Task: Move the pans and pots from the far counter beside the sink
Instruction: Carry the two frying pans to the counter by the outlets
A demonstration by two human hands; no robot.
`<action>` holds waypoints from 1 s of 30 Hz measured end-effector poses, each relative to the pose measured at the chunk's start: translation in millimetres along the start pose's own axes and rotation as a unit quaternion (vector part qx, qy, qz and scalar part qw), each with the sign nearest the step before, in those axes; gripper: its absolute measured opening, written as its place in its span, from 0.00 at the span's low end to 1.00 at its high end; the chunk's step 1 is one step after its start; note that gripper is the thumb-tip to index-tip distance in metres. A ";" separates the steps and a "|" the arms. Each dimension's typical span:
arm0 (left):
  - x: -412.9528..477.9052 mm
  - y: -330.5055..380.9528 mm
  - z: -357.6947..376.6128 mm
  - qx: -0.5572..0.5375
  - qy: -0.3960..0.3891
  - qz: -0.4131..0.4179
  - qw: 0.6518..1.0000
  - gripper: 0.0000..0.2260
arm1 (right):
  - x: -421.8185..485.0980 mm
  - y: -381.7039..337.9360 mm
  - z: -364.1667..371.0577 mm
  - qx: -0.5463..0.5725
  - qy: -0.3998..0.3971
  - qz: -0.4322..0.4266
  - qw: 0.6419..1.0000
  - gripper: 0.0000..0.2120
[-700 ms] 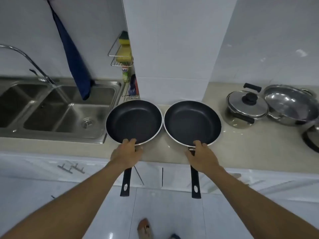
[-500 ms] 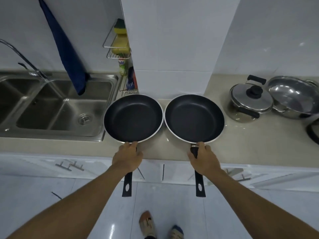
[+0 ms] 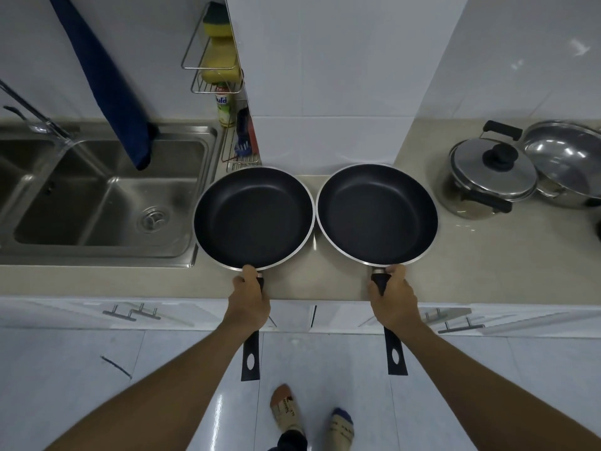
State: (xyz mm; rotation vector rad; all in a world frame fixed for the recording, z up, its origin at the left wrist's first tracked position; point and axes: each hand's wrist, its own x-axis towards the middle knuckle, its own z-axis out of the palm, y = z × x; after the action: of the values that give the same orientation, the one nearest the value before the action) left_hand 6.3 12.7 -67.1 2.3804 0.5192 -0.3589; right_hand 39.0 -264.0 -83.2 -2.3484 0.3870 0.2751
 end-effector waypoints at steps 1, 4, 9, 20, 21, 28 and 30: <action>1.5 -0.6 1.1 -0.021 0.003 -0.008 1.000 0.14 | 0.0 -0.8 1.6 0.016 0.003 0.012 1.000 0.16; 5.6 -0.4 2.1 -0.082 0.014 -0.046 0.995 0.15 | 0.5 -1.4 5.9 0.060 0.005 0.059 0.996 0.16; 7.0 -2.7 6.4 -0.124 0.024 -0.113 0.985 0.15 | 7.4 -0.2 10.8 0.032 -0.015 0.097 0.995 0.20; 0.3 -14.8 -3.3 -0.026 0.085 -0.069 0.994 0.16 | 2.2 14.4 6.6 0.036 0.044 0.055 0.997 0.16; -1.2 -14.5 -5.5 -0.025 0.090 -0.072 0.993 0.16 | -0.4 15.1 6.2 0.039 0.043 0.052 0.997 0.16; -27.9 -28.4 -10.7 -0.051 0.124 -0.104 0.986 0.16 | -12.3 7.9 -1.1 0.050 0.039 -0.004 0.998 0.13; -40.4 -35.9 -14.5 -0.058 0.143 -0.110 0.982 0.15 | -14.9 2.0 -5.1 0.053 0.037 -0.028 0.998 0.12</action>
State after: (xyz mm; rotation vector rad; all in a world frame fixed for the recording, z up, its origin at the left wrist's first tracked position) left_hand -44.0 36.5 -60.8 2.2774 0.9153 -0.0766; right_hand 24.9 -266.0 -76.3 -2.2664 0.3622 0.1383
